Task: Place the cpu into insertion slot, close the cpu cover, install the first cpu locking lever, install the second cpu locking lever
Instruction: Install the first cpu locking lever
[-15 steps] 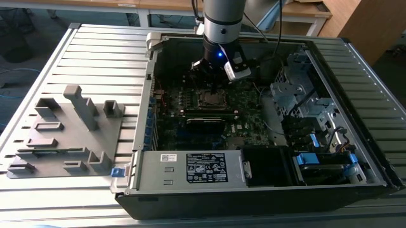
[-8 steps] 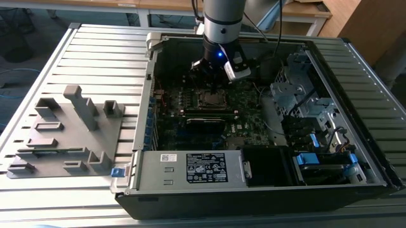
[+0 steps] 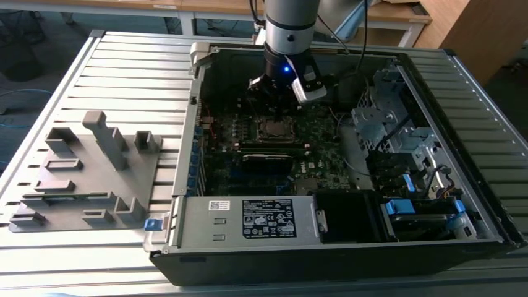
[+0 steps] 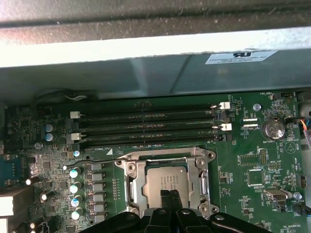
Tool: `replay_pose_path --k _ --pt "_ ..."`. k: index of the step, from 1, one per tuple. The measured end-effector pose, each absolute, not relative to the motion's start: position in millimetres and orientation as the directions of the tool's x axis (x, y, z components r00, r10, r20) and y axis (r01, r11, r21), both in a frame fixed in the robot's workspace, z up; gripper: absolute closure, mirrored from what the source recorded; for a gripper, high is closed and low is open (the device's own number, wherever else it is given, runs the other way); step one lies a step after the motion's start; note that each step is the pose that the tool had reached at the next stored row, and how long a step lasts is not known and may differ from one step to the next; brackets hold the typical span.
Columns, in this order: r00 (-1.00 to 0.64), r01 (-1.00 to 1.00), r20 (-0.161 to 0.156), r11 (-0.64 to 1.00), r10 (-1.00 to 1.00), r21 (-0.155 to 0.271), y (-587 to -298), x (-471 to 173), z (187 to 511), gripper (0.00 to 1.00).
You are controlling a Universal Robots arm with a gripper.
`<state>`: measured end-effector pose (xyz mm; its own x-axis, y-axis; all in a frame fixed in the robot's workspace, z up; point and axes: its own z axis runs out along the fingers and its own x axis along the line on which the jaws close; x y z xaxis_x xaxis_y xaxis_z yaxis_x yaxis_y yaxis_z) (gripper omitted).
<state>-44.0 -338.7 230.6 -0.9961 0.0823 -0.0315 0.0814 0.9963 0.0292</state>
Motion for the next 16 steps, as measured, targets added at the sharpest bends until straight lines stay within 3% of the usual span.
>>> replay_pose_path --k 16 --pt "-0.996 0.081 -0.032 0.996 0.082 0.029 -339 -44 243 0.89"
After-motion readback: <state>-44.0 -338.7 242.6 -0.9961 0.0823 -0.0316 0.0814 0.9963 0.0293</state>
